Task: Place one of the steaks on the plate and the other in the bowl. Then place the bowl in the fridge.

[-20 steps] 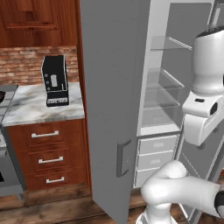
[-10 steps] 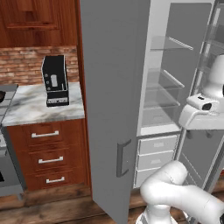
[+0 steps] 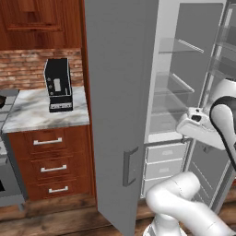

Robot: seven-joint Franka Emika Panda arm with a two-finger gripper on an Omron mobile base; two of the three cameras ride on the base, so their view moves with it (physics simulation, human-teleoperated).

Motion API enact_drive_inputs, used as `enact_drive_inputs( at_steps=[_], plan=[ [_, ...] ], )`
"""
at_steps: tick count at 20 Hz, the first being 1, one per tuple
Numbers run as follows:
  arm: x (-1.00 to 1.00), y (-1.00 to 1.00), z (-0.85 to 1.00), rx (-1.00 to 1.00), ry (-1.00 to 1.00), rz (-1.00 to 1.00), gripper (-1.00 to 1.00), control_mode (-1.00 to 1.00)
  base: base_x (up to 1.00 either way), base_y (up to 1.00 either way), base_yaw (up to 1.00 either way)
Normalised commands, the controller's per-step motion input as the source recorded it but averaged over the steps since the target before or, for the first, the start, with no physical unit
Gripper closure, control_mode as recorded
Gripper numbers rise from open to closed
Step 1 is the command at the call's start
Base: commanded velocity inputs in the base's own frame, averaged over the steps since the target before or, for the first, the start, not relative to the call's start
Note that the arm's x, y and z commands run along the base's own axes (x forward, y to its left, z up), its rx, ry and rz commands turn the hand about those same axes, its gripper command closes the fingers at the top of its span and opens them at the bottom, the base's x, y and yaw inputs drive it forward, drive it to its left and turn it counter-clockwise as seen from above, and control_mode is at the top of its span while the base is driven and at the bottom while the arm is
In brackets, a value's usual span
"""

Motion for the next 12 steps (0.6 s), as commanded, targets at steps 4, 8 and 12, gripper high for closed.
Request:
enact_drive_inputs(
  at_steps=[4,8,12],
  plan=[
    [0.66,-0.07,-0.03,0.01,0.06,-0.07,-1.00,-1.00,0.00,0.00,0.00],
    [0.83,0.00,-0.37,0.13,0.00,-0.10,-1.00,-1.00,0.00,0.00,0.00],
    [0.94,0.00,-0.39,0.19,0.02,-0.15,-1.00,-1.00,0.00,0.00,0.00]
  ],
)
